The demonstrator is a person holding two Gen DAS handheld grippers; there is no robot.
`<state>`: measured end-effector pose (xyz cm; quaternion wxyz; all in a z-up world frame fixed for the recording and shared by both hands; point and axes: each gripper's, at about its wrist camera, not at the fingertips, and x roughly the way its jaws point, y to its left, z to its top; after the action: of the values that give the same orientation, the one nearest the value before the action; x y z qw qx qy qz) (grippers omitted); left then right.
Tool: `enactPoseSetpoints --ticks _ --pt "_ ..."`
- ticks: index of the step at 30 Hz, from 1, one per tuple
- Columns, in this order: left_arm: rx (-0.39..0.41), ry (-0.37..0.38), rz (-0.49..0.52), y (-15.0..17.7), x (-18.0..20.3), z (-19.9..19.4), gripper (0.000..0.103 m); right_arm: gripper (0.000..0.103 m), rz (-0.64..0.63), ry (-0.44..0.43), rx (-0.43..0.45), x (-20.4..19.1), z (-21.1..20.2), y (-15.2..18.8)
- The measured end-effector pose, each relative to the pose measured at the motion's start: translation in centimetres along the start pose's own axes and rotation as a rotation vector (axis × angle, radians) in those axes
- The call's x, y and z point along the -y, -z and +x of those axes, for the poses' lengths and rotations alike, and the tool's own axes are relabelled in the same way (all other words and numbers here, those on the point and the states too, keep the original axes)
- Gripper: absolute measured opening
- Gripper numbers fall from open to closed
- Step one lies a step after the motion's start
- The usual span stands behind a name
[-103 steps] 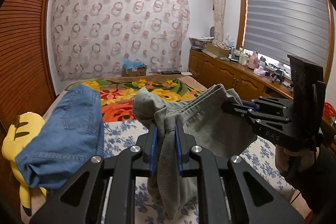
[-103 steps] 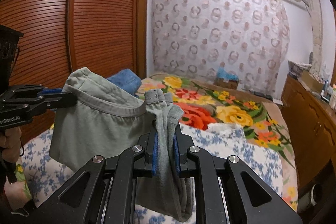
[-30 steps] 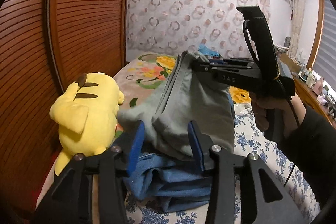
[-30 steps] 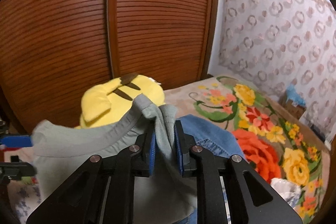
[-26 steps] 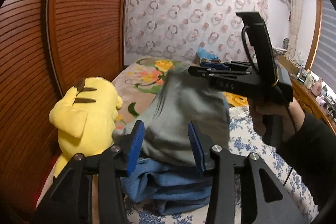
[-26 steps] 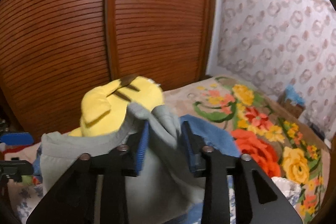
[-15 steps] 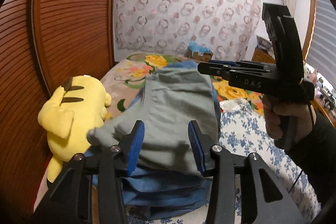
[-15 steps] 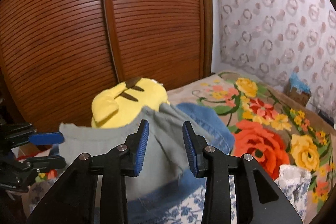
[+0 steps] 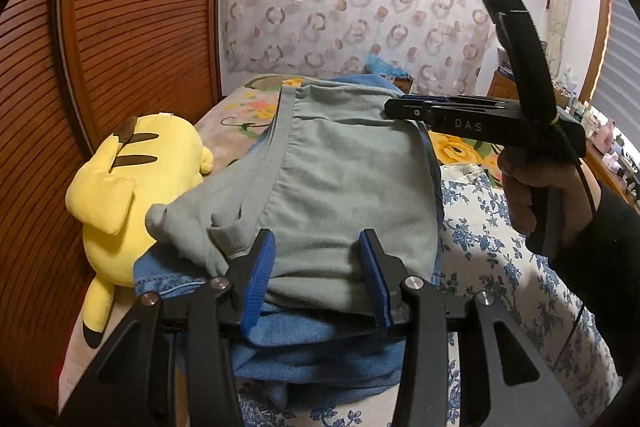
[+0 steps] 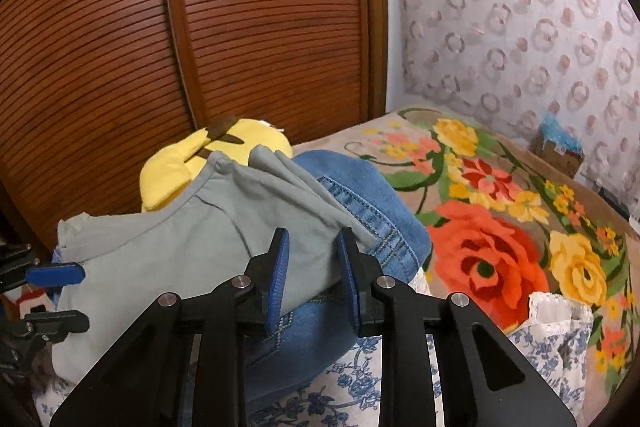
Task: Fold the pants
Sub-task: 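Carry the held shirt over the folded denim pile with both grippers, then lower the shirt onto the denim pile and open both grippers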
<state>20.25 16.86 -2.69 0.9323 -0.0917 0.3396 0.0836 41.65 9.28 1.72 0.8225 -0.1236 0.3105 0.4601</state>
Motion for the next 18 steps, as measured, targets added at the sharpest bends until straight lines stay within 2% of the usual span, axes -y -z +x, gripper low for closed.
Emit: enactPoseSetpoints --ticks 13,18 --pt "0.013 -0.030 0.012 0.1 0.0 -1.7 0.045 0.025 0.006 -0.018 0.058 -3.1 -3.5 0.6" --pt "0.040 -0.036 0.013 -0.2 0.0 -3.0 0.059 0.026 0.015 -0.028 0.071 -4.0 -4.9 1.1"
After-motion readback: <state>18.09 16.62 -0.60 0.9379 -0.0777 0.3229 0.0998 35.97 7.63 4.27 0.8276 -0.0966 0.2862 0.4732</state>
